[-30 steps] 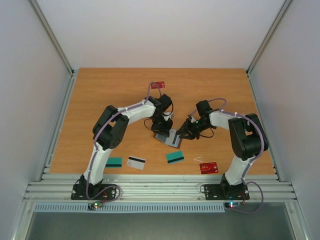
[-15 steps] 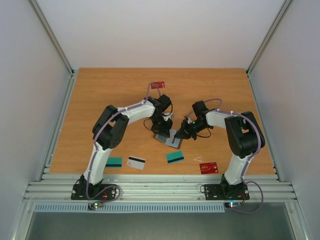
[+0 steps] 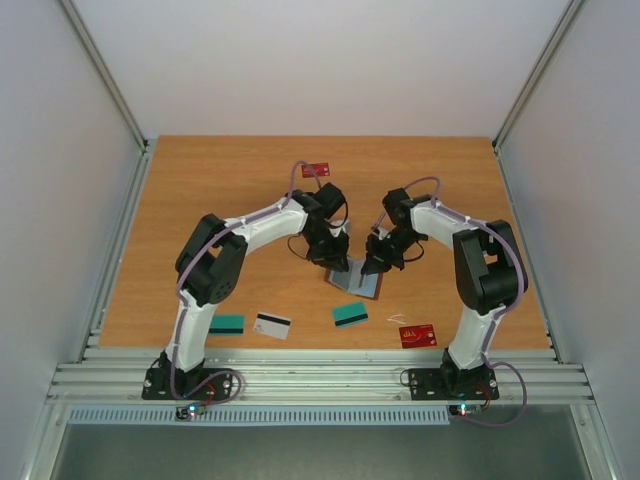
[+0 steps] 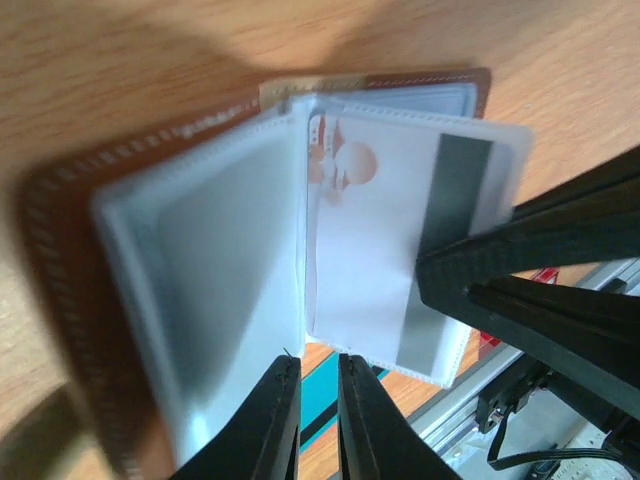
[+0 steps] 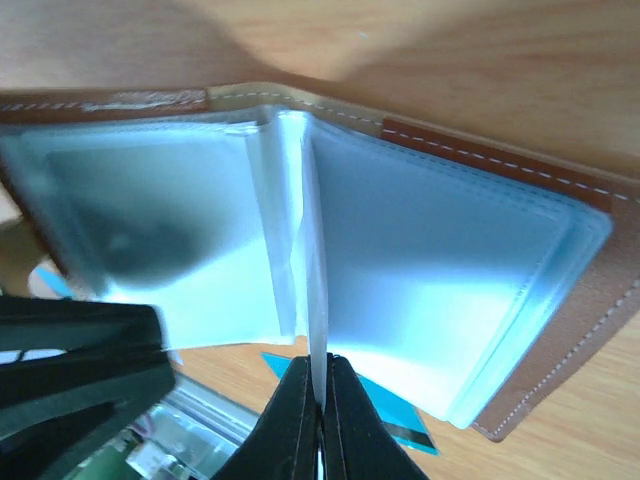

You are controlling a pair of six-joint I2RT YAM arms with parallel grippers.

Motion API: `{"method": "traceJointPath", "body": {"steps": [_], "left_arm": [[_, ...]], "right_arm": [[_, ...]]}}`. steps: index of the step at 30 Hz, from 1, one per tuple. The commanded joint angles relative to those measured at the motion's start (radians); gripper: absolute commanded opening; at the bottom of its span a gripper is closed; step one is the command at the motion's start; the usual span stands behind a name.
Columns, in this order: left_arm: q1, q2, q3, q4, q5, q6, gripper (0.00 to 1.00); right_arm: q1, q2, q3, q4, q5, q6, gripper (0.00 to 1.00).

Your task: Put the credit cards into the card holder

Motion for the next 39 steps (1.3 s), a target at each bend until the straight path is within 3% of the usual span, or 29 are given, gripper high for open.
{"method": "traceJointPath", "body": {"steps": [1, 12, 28, 39], "left_arm": [[0.009, -0.055, 0.033, -0.036, -0.023, -0.006, 0.13], [0.056, -0.013, 0.025, -0.08, -0.05, 0.154, 0.17], [0.09, 0.041, -0.036, -0.02, 0.058, 0.213, 0.17], [0.107, 0.043, -0.055, 0.014, 0.175, 0.191, 0.17]], "right_arm": [[0.007, 0.044, 0.047, -0.181, 0.11, -0.087, 0.01], [0.033, 0.123, 0.156, -0.262, 0.146, -0.08, 0.03], [0.137, 0.193, 0.293, -0.241, 0.039, -0.013, 0.27], [0.14, 0.213, 0.277, -0.188, 0.013, 0.014, 0.42]]}}
